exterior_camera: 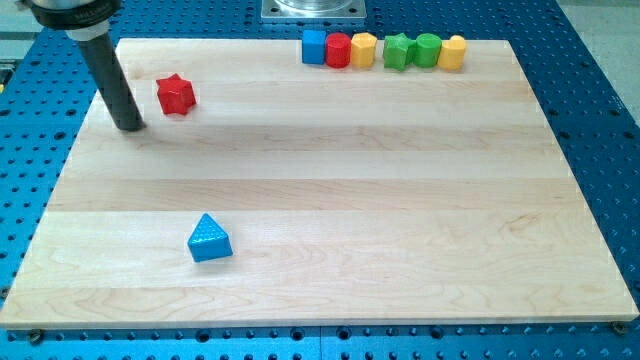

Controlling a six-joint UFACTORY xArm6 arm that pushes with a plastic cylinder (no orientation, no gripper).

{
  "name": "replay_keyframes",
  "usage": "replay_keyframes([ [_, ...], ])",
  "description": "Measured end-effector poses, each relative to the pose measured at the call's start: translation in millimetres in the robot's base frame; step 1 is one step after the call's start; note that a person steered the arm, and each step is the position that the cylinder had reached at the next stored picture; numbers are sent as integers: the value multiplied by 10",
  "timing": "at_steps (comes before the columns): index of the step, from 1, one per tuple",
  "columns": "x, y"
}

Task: Place the red star close to the cube

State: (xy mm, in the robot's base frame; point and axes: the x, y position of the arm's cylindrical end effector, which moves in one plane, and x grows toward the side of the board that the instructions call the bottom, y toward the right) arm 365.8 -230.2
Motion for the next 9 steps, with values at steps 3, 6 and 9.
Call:
replay_keyframes([
  [3, -294, 484],
  [6, -906, 1213],
  [9, -1250, 879],
])
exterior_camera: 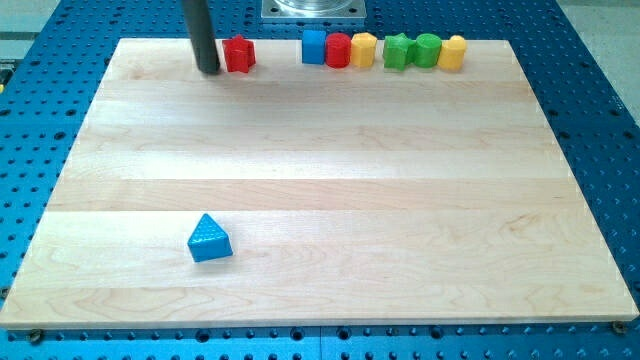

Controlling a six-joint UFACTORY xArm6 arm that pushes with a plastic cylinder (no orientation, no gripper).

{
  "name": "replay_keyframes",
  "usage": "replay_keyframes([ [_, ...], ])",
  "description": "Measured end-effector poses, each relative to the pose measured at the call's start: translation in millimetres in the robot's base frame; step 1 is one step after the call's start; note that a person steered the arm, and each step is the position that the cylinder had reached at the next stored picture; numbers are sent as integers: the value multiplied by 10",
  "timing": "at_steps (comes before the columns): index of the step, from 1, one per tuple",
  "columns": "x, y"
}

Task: Place the red star close to the cube

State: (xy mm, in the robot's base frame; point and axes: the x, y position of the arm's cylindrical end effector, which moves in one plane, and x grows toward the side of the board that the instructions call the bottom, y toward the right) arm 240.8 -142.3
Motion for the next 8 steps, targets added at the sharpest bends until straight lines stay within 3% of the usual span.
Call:
replay_keyframes([
  [2, -419, 233],
  [4, -291, -180],
  [6, -320, 466],
  [8, -474, 473],
])
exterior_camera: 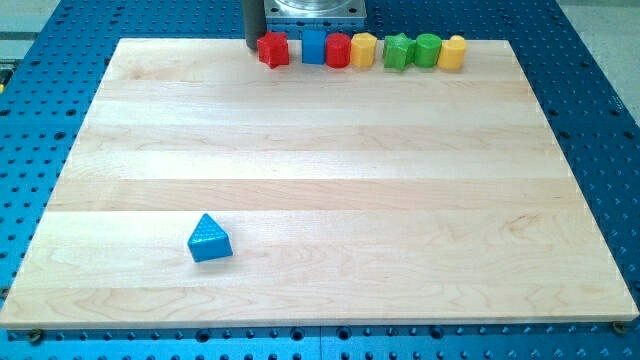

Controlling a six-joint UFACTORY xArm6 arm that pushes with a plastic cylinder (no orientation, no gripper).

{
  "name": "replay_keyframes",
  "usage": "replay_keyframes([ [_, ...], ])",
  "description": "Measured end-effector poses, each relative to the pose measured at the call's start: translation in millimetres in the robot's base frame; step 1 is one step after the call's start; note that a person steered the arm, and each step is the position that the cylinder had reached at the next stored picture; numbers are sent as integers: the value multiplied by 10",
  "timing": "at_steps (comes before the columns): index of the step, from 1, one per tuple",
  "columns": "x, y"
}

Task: Place the red star close to the cube

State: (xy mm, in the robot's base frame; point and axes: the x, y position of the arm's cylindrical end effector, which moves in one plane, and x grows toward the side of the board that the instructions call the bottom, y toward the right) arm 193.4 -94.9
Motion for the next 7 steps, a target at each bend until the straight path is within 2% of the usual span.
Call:
replay_keyframes([
  [1, 176, -279],
  [2, 555, -480],
  [3, 542, -261],
  [5, 115, 198],
  [7, -1, 163],
])
